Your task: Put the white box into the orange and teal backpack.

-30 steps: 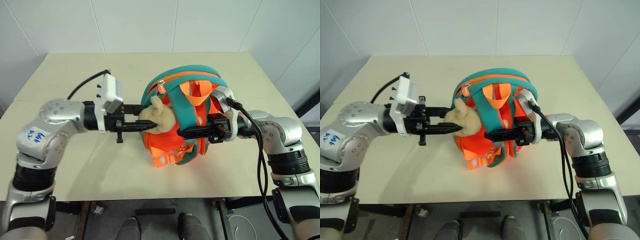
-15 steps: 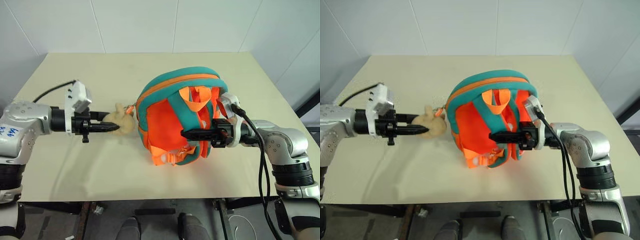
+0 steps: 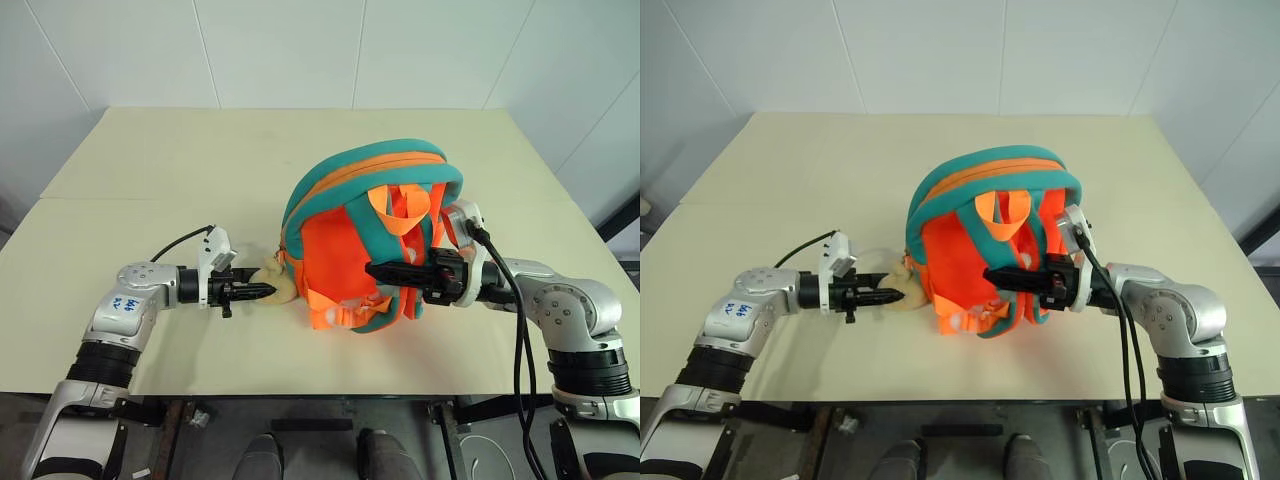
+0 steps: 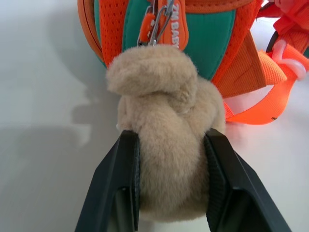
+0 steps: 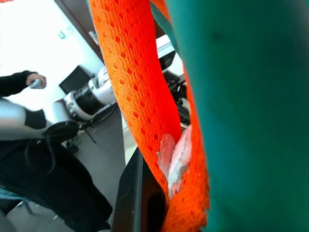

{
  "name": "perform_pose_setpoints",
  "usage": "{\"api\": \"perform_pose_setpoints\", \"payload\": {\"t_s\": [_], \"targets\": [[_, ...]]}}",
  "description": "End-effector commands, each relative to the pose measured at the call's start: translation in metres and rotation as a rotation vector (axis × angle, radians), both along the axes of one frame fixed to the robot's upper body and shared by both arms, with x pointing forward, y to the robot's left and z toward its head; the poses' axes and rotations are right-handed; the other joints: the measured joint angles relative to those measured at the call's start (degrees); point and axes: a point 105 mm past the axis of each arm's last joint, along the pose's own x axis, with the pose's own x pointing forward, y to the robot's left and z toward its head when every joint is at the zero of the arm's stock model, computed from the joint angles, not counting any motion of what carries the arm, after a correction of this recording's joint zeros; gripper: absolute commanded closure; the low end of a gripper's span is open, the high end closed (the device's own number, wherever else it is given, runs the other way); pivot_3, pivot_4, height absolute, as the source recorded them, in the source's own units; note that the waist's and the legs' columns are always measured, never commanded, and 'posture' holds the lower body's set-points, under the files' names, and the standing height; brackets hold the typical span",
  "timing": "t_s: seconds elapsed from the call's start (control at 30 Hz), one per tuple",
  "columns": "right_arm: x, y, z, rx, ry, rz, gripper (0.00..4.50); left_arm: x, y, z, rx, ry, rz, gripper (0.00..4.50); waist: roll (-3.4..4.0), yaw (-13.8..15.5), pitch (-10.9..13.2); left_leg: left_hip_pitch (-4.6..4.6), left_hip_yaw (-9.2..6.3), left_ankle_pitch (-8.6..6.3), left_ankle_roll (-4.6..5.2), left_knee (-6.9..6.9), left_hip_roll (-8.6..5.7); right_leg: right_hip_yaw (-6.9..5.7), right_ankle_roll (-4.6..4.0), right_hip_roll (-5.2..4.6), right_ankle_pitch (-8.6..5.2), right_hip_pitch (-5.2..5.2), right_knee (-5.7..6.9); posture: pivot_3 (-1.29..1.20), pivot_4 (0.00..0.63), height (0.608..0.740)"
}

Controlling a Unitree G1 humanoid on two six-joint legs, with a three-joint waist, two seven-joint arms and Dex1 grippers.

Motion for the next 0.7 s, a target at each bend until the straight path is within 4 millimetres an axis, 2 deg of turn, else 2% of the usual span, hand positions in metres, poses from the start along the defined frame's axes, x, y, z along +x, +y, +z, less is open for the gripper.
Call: {"api": "perform_pose_setpoints", "payload": {"t_s": [0.03,0.17,0.33,0.37,0.43,0.5,0.7], "targets": [[-0.004,-0.007,0.014,0.005,-0.092,-0.027,4.13,-0.007,0.009,0.004,0.024,-0.039,0.032,3.17,0.00,-0.1,0.0,0.00,0.00,0.01,0.01,0.00,0.00,0.00,-0.02,0.00,0.01,0.00,-0.02,0.00,0.150,0.740],[-0.009,-0.024,0.031,0.009,-0.217,-0.099,2.83,-0.025,0.027,0.023,0.014,-0.120,0.073,1.96,0.00,-0.5,0.0,-0.03,0.00,0.01,0.02,-0.06,0.01,0.00,-0.02,0.01,0.02,-0.05,-0.01,0.00,0.150,0.740],[-0.013,-0.049,0.028,-0.059,-0.252,-0.173,1.06,-0.048,0.043,0.033,0.000,-0.146,0.126,0.24,0.02,-0.6,0.0,-0.03,0.03,-0.07,-0.02,-0.22,0.03,0.00,0.00,0.00,0.01,-0.17,0.00,0.00,0.150,0.740],[-0.013,-0.054,0.024,-0.087,-0.252,-0.188,0.69,-0.051,0.044,0.037,-0.018,-0.169,0.130,0.00,0.01,-0.6,0.0,-0.02,0.03,-0.07,-0.02,-0.25,0.03,-0.01,-0.01,0.01,0.00,-0.16,-0.01,0.00,0.150,0.740],[-0.007,-0.077,0.013,-0.193,-0.282,-0.256,0.01,-0.056,0.046,0.053,-0.111,-0.200,0.140,0.00,0.00,-0.5,0.0,-0.04,0.04,-0.07,-0.02,-0.23,0.04,0.00,-0.06,0.01,-0.03,-0.16,-0.06,0.00,0.150,0.740],[0.001,-0.103,0.008,-0.258,-0.313,-0.333,0.01,-0.059,0.045,0.059,-0.091,-0.213,0.116,0.00,-0.01,-0.3,0.0,-0.06,0.05,-0.07,-0.02,-0.14,0.03,-0.01,-0.14,-0.01,-0.07,-0.10,-0.15,0.00,0.150,0.740],[0.008,-0.137,0.008,-0.333,-0.402,-0.437,0.01,-0.060,0.045,0.068,-0.069,-0.237,0.108,0.00,0.00,-0.9,0.0,-0.03,0.21,-0.04,0.02,-0.09,0.04,0.09,-0.15,-0.01,0.01,-0.05,-0.36,0.00,0.150,0.740]]}}
